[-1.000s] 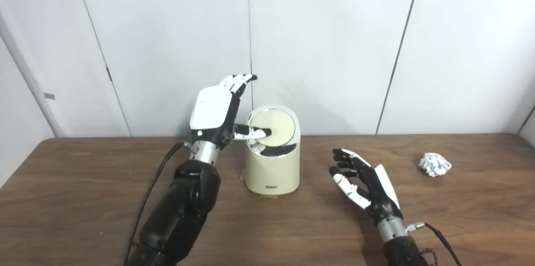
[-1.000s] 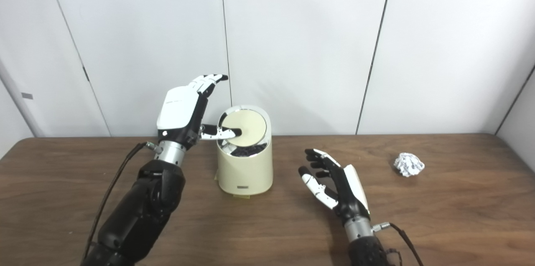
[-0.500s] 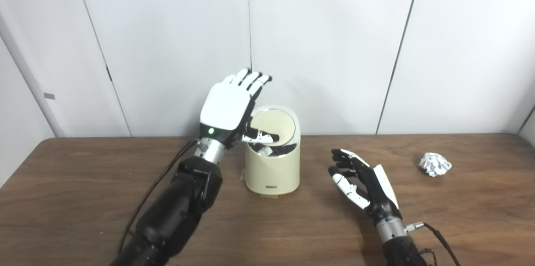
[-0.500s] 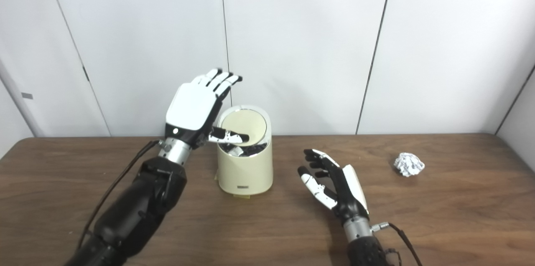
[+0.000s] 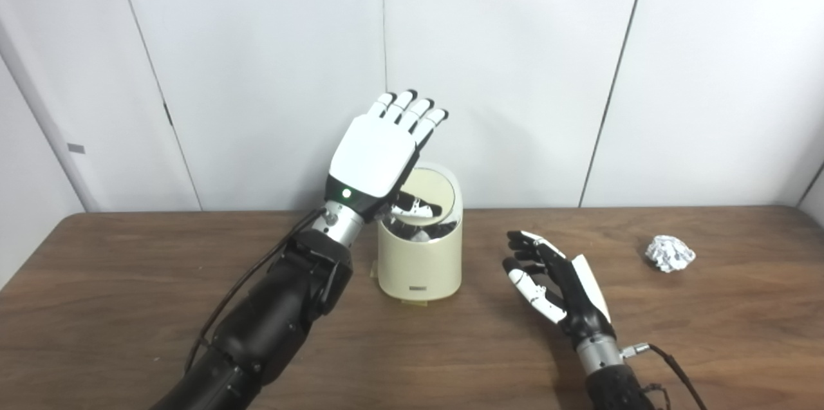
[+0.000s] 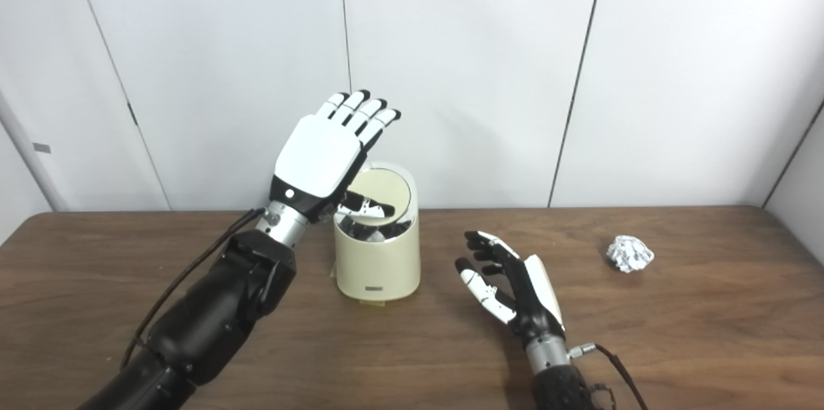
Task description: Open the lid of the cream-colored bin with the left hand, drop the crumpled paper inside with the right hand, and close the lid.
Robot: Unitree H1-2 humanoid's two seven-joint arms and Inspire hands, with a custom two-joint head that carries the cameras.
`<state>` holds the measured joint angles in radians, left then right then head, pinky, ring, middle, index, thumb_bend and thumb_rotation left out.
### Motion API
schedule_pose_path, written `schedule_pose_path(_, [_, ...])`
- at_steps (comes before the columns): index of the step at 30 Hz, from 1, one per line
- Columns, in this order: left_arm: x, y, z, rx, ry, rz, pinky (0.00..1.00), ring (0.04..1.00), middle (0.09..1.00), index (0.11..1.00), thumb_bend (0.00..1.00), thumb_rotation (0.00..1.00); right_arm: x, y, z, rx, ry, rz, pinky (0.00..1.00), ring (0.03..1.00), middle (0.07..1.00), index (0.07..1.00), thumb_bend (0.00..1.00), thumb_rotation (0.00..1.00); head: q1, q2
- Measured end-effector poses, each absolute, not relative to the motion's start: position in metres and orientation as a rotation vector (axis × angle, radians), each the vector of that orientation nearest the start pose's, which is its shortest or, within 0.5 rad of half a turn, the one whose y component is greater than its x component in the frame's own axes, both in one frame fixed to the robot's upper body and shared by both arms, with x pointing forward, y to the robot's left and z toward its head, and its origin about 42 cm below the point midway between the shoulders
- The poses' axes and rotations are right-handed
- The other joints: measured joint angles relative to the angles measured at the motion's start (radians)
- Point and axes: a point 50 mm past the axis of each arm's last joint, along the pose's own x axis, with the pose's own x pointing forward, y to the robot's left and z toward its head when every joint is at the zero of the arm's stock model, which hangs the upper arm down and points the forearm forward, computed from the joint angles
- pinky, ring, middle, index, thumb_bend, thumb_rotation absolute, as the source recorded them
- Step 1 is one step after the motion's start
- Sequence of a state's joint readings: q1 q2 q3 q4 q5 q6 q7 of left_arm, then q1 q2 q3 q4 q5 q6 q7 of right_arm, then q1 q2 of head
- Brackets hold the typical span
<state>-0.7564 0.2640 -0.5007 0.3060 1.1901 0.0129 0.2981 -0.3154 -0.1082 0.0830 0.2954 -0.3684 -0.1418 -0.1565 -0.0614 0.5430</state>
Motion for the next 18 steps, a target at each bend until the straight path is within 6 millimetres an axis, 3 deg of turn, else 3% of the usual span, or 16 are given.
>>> schedule_pose_path(9, [0.4622, 0.1296, 0.2755, 1.683, -0.863, -0.051, 0.91, 0.935, 0.916, 0.927, 1.0, 0.25, 0.3829, -0.2079, 0.1266, -0.495, -0.202, 0.007, 0.69, 0.769, 0.785, 0.79, 0.21, 0.7, 0.002, 0.005])
schedule_pose_path(15, [0.4643, 0.1275, 0.2785, 1.698, -0.84, 0.0, 0.91, 0.93, 0.905, 0.906, 1.0, 0.36, 0.383, -0.2082, 0.1269, -0.488, -0.201, 0.006, 0.69, 0.77, 0.785, 0.789, 0.21, 0.7, 0.0, 0.003])
schedule_pose_path(18, [0.4659, 0.1297, 0.2767, 1.72, -0.832, 0.032, 0.9, 0.926, 0.898, 0.909, 1.0, 0.34, 0.3829, -0.2077, 0.1268, -0.492, -0.201, 0.007, 0.69, 0.774, 0.787, 0.79, 0.21, 0.71, -0.002, 0.005])
